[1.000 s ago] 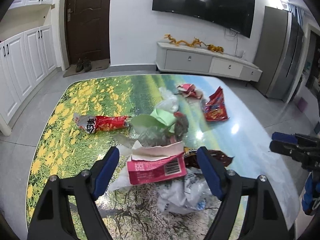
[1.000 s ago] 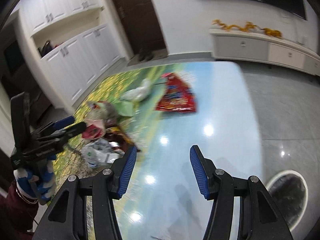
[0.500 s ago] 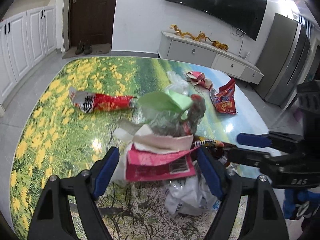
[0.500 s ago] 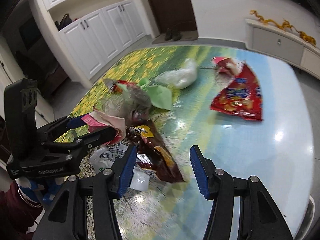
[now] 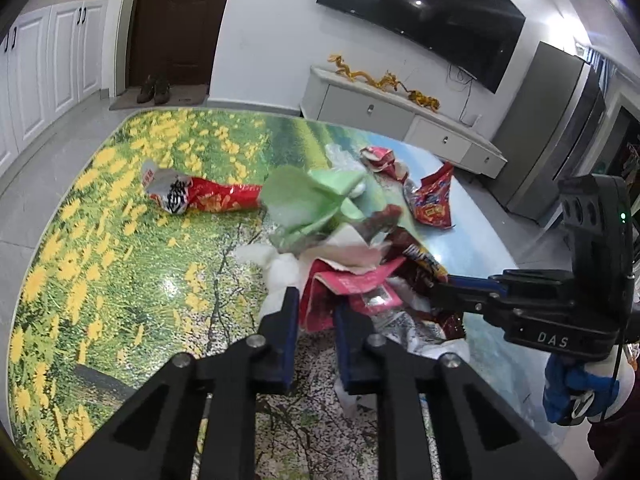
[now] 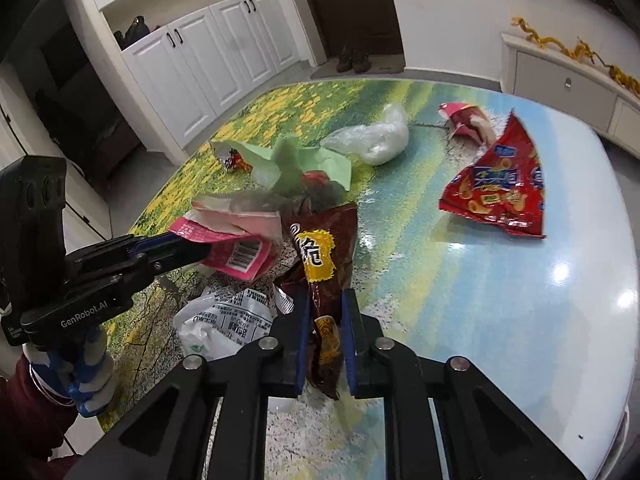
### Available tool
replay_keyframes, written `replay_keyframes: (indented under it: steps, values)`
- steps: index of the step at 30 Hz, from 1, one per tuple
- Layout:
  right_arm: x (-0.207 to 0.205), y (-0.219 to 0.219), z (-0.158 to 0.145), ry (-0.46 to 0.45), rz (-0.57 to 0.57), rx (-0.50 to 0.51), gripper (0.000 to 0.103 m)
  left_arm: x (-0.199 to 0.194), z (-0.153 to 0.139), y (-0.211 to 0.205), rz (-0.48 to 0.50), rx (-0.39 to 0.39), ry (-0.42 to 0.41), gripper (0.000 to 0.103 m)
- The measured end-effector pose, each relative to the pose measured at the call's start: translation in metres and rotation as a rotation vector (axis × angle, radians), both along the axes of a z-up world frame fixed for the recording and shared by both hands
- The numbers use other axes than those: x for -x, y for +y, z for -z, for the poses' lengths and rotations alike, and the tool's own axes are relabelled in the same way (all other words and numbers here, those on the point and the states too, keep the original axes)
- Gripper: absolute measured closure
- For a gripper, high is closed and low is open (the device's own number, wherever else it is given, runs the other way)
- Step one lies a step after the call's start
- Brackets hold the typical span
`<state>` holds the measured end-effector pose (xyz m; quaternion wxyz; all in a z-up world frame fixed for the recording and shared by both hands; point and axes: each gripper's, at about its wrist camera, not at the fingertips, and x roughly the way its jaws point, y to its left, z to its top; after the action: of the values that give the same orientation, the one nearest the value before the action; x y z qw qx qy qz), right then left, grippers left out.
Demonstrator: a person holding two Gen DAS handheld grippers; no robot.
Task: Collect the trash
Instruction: 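Grasp the pink paper box with the left gripper while the right grasps the brown wrapper, then carry both items to the bin and open both grippers over it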
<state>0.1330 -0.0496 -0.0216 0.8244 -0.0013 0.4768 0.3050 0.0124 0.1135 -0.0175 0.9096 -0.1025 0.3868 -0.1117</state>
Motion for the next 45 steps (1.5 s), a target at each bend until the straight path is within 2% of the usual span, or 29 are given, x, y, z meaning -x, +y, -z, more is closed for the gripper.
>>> replay_keyframes:
  steps: [15, 20, 24, 29, 33, 38, 45]
  values:
    - [0.042, -0.069, -0.054, -0.125, 0.134, -0.118, 0.095, 0.040, -0.056, -0.013, 0.009, -0.049, -0.150, 0.092]
    - [0.055, -0.106, -0.061, -0.154, 0.218, -0.133, 0.095, 0.045, -0.069, -0.023, 0.019, -0.067, -0.171, 0.092]
    - [0.066, -0.149, -0.063, -0.174, 0.320, -0.138, 0.095, 0.046, -0.080, -0.044, 0.067, -0.077, -0.191, 0.093]
    - [0.085, -0.214, -0.061, -0.192, 0.476, -0.138, 0.095, 0.039, -0.087, -0.088, 0.163, -0.084, -0.196, 0.094]
    - [0.102, -0.268, -0.052, -0.191, 0.607, -0.118, 0.095, 0.031, -0.087, -0.142, 0.266, -0.090, -0.185, 0.094]
    - [0.118, -0.328, -0.027, -0.151, 0.746, -0.100, 0.095, 0.019, -0.079, -0.218, 0.407, -0.110, -0.160, 0.094]
    - [0.132, -0.389, 0.028, -0.040, 0.889, -0.116, 0.094, -0.002, -0.049, -0.340, 0.607, -0.162, -0.083, 0.094]
